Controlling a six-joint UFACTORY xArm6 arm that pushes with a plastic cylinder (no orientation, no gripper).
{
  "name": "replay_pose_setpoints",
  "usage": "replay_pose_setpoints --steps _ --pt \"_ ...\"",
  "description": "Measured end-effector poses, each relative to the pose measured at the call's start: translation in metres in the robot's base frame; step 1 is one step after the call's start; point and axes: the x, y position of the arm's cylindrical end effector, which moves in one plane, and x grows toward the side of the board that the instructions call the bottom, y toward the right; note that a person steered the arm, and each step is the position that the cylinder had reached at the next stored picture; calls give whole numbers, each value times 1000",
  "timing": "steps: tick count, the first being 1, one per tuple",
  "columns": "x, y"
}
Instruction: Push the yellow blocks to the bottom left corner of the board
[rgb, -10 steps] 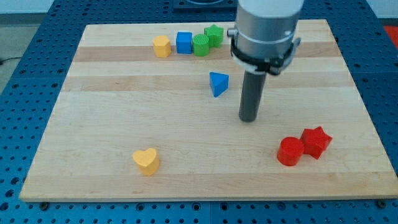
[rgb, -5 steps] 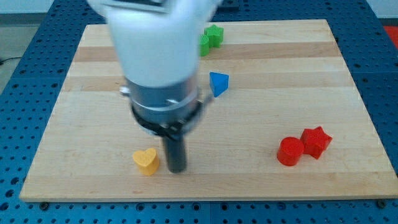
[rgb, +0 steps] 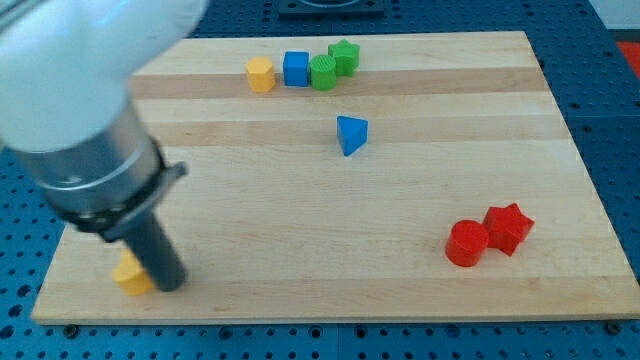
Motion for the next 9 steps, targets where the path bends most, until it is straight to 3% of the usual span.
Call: replay_pose_setpoints --steps 1,2,5,6,7,9 --pt "0 -48" --pt "-40 -30" --pt "-344 -22" --pt "-365 23" --pt "-335 55" --pt "-336 107"
